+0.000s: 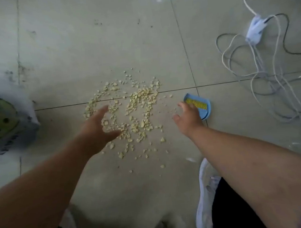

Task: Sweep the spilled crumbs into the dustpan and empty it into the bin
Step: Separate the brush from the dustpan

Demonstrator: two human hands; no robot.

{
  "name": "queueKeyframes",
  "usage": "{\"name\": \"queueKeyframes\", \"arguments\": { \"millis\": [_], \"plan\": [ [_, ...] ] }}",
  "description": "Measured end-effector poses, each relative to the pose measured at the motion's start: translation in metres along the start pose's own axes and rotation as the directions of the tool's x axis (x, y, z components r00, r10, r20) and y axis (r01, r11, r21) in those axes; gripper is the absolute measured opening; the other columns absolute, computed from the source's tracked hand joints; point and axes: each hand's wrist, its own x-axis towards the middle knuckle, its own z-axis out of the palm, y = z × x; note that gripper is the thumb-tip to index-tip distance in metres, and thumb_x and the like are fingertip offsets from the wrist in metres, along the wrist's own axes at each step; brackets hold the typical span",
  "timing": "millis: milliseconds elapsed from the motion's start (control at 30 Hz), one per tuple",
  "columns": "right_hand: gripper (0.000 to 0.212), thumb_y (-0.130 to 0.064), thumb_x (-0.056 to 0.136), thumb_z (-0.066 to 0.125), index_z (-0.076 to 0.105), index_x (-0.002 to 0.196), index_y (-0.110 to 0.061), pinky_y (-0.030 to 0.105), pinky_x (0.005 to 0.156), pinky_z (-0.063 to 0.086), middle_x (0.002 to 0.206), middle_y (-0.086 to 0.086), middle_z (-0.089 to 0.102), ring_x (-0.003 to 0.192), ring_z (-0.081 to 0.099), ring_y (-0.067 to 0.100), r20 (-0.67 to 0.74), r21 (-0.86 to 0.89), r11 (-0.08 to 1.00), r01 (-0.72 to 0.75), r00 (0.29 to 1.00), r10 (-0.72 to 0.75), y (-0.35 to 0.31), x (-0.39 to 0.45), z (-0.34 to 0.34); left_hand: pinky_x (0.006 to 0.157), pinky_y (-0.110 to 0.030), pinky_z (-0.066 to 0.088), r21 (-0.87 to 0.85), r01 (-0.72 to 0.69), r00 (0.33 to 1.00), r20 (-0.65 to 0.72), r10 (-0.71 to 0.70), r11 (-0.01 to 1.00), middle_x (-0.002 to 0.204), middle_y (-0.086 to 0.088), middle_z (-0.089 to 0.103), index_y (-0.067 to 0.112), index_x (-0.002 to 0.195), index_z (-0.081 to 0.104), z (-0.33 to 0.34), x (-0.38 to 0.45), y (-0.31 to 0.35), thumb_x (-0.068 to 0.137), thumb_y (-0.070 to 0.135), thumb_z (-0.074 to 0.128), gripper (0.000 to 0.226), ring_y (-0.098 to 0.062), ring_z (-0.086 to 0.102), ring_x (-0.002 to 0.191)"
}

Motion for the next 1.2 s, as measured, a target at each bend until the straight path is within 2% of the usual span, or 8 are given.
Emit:
{"name": "queueKeyframes", "arguments": {
  "millis": [233,467,600,833,900,1000,1067,1200],
  "plan": [
    [0.047,-0.033,0.095,0.061,0.052,0.139,-0.018,0.043,0.100,0.045,0.135,0.014,0.042,0.122,0.048,0.035,-0.056,-0.192,0.958,-0.213,0.977,0.206,0.055,0.003,0.020,0.113,-0.048,0.049,0.175,0.015,0.993,0.114,-0.035,0.985,0.161,-0.002,0.050,0.039,0.162,0.034,0.033,0.024,-0.012,0.081,0.047,0.086,0.097,-0.029,0.056,0.139],
    [0.043,-0.021,0.091,0.067,0.044,0.126,-0.011,0.037,0.086,0.044,0.133,0.018,0.046,0.111,0.059,0.038,-0.170,0.121,0.867,-0.483,0.851,0.497,0.063,0.018,0.032,0.116,-0.043,0.045,0.167,-0.042,0.982,0.186,0.010,0.985,0.158,0.001,0.053,0.037,0.161,0.039,0.074,0.049,0.025,0.084,0.049,0.084,0.090,-0.025,0.056,0.140],
    [0.048,-0.015,0.092,0.063,0.043,0.135,-0.005,0.034,0.084,0.037,0.131,0.017,0.056,0.114,0.058,0.033,-0.070,0.196,0.783,-0.590,0.788,0.611,0.067,0.023,0.028,0.117,-0.041,0.043,0.161,-0.075,0.982,0.182,0.045,0.984,0.159,0.001,0.052,0.034,0.161,0.039,0.085,0.052,0.034,0.086,0.049,0.082,0.088,-0.024,0.054,0.142],
    [0.017,-0.013,0.097,0.057,0.040,0.101,-0.014,0.030,0.069,0.037,0.093,0.004,0.052,0.085,0.056,0.024,-0.050,0.201,0.940,-0.276,0.955,0.291,0.009,0.008,0.030,0.098,-0.038,0.055,0.074,0.028,0.985,0.170,-0.040,0.997,0.141,-0.003,0.065,0.035,0.158,0.044,0.069,0.047,0.034,0.089,0.040,0.080,0.077,-0.024,0.068,0.117],
    [0.020,-0.017,0.096,0.061,0.041,0.092,-0.017,0.032,0.058,0.036,0.081,-0.001,0.049,0.071,0.047,0.018,-0.003,0.269,0.943,-0.194,0.979,0.203,-0.026,0.000,0.029,0.092,-0.039,0.059,-0.118,0.137,0.979,0.165,-0.117,0.983,0.129,-0.004,0.069,0.030,0.156,0.048,0.058,0.043,0.040,0.092,0.029,0.078,0.071,-0.023,0.071,0.105],
    [0.027,-0.023,0.095,0.064,0.040,0.084,-0.023,0.031,0.059,0.041,0.081,0.004,0.055,0.068,0.049,0.018,0.041,0.438,0.893,-0.099,0.995,0.090,-0.086,-0.016,0.029,0.102,-0.050,0.056,-0.682,0.367,0.930,0.271,-0.247,0.633,0.125,-0.015,0.070,0.016,0.158,0.041,0.034,0.035,0.056,0.097,0.012,0.071,0.068,-0.032,0.070,0.109],
    [0.027,-0.027,0.095,0.067,0.043,0.083,-0.025,0.034,0.063,0.045,0.083,0.006,0.059,0.071,0.054,0.019,0.074,0.531,0.846,-0.048,0.997,0.010,-0.121,-0.028,0.030,0.102,-0.052,0.053,-0.837,0.346,0.938,0.294,-0.184,0.425,0.124,-0.018,0.068,0.016,0.153,0.042,0.014,0.029,0.066,0.100,0.006,0.066,0.059,-0.036,0.066,0.109],
    [0.021,-0.035,0.091,0.073,0.055,0.093,-0.024,0.040,0.068,0.052,0.089,0.002,0.067,0.073,0.058,0.017,0.114,0.641,0.767,0.022,0.986,-0.123,-0.178,-0.059,0.020,0.076,-0.043,0.060,-0.880,0.215,0.975,0.214,-0.050,0.423,0.110,-0.017,0.072,0.010,0.136,0.062,-0.023,0.014,0.071,0.103,0.003,0.059,0.034,-0.031,0.072,0.084]
  ]
}}
